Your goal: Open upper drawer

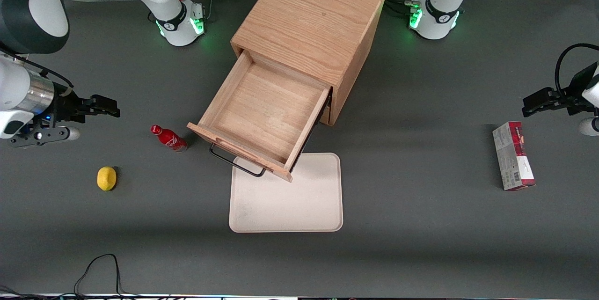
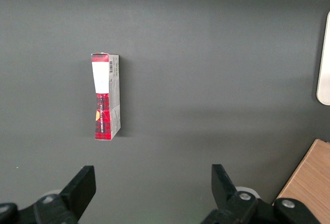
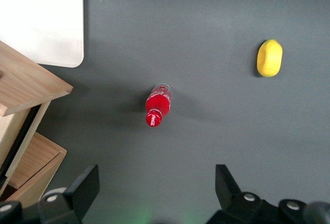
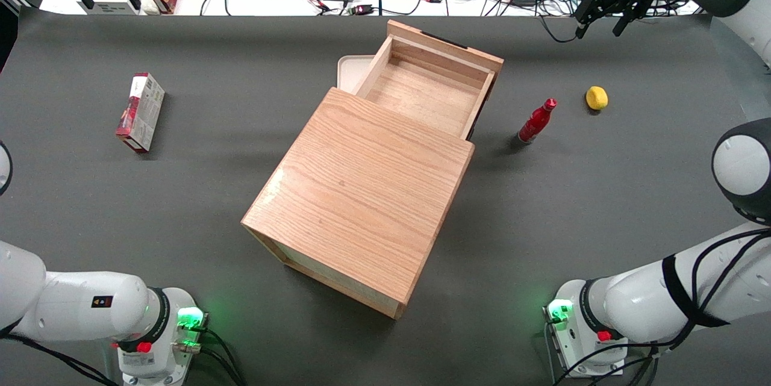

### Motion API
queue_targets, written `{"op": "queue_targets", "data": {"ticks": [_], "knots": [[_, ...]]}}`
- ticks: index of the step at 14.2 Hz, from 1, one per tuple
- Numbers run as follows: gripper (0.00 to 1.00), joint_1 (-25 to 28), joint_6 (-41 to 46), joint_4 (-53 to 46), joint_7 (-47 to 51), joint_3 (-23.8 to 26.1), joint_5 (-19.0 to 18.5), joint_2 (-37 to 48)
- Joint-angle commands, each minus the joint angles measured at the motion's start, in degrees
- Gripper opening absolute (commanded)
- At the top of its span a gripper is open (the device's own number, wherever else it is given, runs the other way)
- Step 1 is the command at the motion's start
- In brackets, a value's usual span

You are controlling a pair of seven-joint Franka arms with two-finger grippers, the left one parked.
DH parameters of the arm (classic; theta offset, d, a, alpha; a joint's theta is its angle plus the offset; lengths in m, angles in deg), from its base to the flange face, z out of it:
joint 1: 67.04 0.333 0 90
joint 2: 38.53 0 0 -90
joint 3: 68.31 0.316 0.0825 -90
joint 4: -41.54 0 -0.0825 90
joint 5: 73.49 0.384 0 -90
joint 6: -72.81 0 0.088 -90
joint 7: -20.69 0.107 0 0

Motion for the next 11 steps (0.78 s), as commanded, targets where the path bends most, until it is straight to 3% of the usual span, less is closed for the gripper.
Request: {"op": "queue_targets", "data": {"ticks": [1,2,6,11], "knots": [[1.00,-8.35,-0.33,0.06,1.04,8.11,-0.53,2.23],[1.00,-11.97,-0.33,0.23,1.21,13.22,-0.79,2.84],[1.00,-16.39,1.07,-1.52,0.78,17.65,-0.79,3.55],[1.00,-14.28,0.19,-1.26,2.44,15.30,-0.53,3.64]]}}
